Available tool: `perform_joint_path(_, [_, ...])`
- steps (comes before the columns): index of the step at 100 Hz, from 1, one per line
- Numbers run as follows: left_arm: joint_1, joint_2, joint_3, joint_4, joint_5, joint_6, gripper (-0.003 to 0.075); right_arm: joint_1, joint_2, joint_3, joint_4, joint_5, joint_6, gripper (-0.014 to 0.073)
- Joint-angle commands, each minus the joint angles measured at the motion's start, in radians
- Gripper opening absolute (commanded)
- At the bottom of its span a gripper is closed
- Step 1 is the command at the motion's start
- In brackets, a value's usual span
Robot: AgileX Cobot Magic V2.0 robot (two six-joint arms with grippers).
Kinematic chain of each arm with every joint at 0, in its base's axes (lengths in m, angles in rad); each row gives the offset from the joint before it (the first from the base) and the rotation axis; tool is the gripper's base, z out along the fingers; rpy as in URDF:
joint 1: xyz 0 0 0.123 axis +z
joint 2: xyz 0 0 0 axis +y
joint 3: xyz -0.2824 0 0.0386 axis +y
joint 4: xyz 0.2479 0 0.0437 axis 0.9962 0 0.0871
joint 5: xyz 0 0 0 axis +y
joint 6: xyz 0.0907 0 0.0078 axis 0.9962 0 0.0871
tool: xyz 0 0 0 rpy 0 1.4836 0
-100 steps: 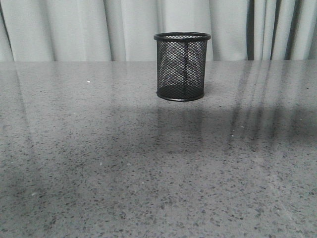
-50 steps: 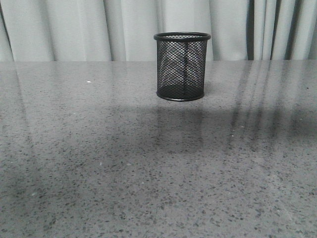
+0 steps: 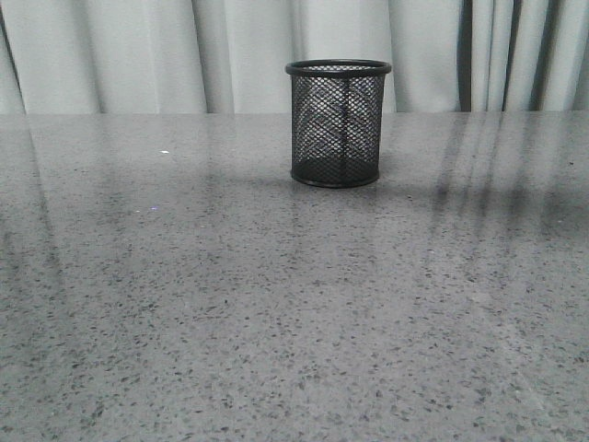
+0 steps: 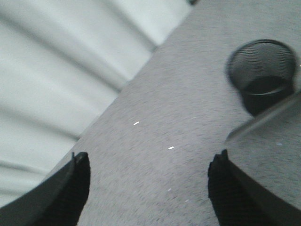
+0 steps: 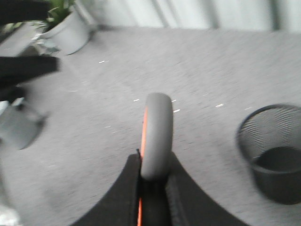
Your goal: Put scissors into bucket
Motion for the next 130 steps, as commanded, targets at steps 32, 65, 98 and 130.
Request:
perform_joint_path(32, [0.417,-0.139,-0.037,-0.246,-0.025,-0.021,0.0492,-0.009,0.122,-0.349,-0.621,0.148,0.405,-0.0046])
perform_joint_path(65, [0.475,-0.144,-0.037,-0.284,0.007,-0.019,0.0492,-0.005,0.244,-0.418,-0.665,0.234,0.41,-0.0046])
perform_joint_path(98, [0.475,-0.144,-0.037,-0.284,0.003,-0.019,0.0492,0.007,0.309,-0.418,-0.666,0.195,0.406,-0.0046])
perform_joint_path(130, [0.475,-0.133,-0.037,-0.284,-0.001,-0.019,0.0492,0.044,0.358,-0.418,-0.66,0.178,0.392,-0.002])
